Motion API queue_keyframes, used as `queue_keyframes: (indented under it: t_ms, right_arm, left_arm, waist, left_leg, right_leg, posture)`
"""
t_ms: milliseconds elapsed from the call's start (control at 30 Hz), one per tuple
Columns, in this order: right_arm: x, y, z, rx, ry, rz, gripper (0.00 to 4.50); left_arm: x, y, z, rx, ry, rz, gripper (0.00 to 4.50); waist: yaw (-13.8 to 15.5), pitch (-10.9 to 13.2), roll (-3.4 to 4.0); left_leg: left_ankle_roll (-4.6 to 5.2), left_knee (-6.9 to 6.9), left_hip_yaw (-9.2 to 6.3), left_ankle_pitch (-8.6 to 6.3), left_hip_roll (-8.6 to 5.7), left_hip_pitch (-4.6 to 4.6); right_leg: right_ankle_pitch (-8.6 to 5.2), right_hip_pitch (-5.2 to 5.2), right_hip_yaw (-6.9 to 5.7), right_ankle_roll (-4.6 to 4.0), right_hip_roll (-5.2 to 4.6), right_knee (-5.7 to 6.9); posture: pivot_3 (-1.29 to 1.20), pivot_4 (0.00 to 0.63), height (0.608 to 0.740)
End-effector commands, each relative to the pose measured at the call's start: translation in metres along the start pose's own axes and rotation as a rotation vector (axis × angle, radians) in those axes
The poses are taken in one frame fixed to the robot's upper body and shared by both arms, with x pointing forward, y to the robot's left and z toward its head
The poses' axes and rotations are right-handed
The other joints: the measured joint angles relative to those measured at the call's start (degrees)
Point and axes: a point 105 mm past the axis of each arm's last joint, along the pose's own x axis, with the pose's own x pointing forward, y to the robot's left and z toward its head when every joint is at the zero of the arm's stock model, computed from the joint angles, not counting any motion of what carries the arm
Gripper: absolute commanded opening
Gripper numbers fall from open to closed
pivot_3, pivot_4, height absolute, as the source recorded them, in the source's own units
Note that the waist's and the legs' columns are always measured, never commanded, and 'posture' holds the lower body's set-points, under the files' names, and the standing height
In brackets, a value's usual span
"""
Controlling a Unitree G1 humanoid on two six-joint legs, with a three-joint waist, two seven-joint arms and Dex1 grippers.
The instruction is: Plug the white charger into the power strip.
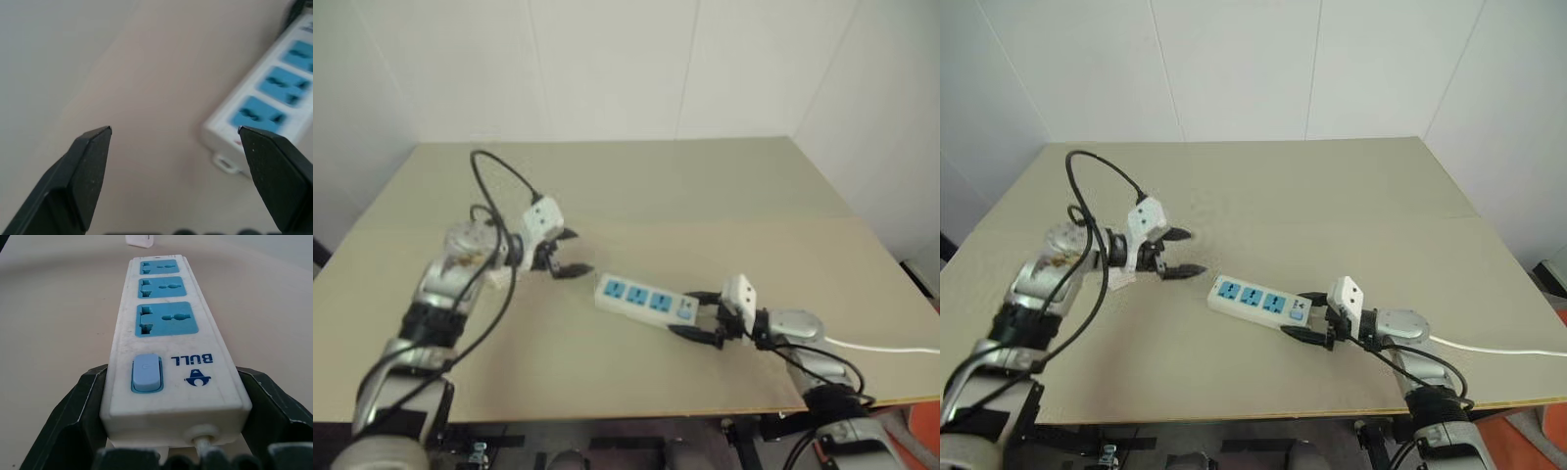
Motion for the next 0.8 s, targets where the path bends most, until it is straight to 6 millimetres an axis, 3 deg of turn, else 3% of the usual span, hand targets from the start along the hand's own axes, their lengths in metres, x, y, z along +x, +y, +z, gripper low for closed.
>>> queue_keyframes:
  t_ms: [33,300,433,800]
  right_arm:
    - [0.009,0.008,0.021,-0.058,-0.046,0.057,3.42]
    - [0.026,0.021,0.028,-0.062,-0.060,0.110,3.42]
    - [0.034,0.024,0.023,-0.053,-0.052,0.126,3.42]
    - [0.042,0.026,0.016,-0.039,-0.040,0.122,3.42]
  left_arm:
    - [-0.020,0.035,0.023,0.055,0.069,0.166,4.50]
    - [-0.053,0.057,-0.003,-0.004,0.502,0.118,4.50]
    - [-0.059,0.059,-0.015,-0.006,0.630,0.085,4.50]
    - [-0.052,0.052,-0.028,-0.056,0.692,-0.053,4.50]
  waist:
    - [-0.08,0.01,0.01]
    - [-0.45,0.04,0.03]
    - [-0.48,0.07,0.03]
    - [-0.49,0.10,0.00]
  left_leg:
    - [0.00,0.00,0.00,0.00,-0.01,-0.04]
    - [-0.01,-0.02,0.02,0.01,-0.01,-0.20]
    - [-0.01,-0.02,0.01,0.01,-0.01,-0.22]
    - [-0.01,-0.01,0.01,0.01,0.00,-0.29]
  right_leg:
    - [0.00,-0.05,0.00,0.00,-0.01,0.01]
    - [-0.02,-0.34,0.04,0.02,0.06,0.15]
    - [-0.02,-0.36,0.04,0.02,0.07,0.16]
    - [-0.02,-0.42,0.03,0.02,0.06,0.18]
  posture:
    - [0.00,0.150,0.740]
    - [0.00,0.150,0.740]
    - [0.00,0.150,0.740]
    - [0.00,0.150,0.740]
